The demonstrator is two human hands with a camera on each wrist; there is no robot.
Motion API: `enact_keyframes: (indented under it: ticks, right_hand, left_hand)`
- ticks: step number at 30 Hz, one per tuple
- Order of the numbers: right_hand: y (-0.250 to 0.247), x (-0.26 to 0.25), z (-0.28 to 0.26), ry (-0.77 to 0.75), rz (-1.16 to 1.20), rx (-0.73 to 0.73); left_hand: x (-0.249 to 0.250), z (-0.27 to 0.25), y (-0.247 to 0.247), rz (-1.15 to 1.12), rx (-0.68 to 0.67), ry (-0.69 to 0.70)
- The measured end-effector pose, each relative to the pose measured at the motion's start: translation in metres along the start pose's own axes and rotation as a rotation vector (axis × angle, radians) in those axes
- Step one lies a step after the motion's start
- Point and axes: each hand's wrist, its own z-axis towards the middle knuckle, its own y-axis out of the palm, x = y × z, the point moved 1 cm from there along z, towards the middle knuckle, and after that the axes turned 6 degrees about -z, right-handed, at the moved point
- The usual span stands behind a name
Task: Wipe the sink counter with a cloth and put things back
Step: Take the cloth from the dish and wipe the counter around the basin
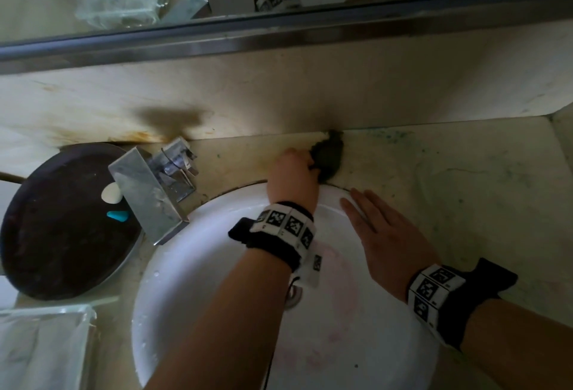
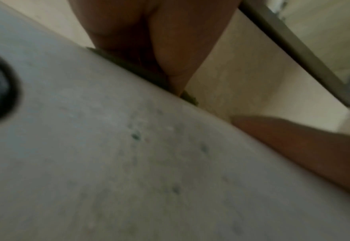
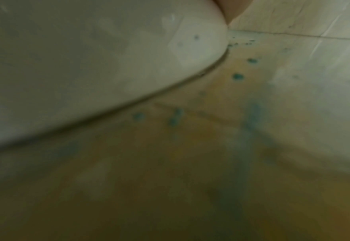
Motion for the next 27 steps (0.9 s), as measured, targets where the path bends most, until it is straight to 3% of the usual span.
enact_keyframes:
  ticks: [6, 8, 16, 23, 27]
  right_hand:
    - [0.0, 0.0, 0.001, 0.007, 0.0, 0.027]
    - [0.0, 0.0, 0.001, 0.008, 0.003, 0.03]
    - [0.0, 0.0, 0.001, 0.006, 0.029, 0.024]
    - [-0.002, 0.001, 0.001, 0.0, 0.042, 0.045]
    - [-0.003, 0.001, 0.0, -0.004, 0.04, 0.044]
  left_hand:
    - [-0.051, 0.001, -0.06, -0.024, 0.385, -0.278]
    - [-0.056, -0.001, -0.065, -0.06, 0.427, -0.373]
    - [-0.058, 0.019, -0.053, -0.085, 0.426, -0.522]
    - [-0.054, 0.036, -0.057, 0.23, 0.233, -0.612]
    - [-0.043, 0.041, -0.049, 0.411, 0.108, -0.462]
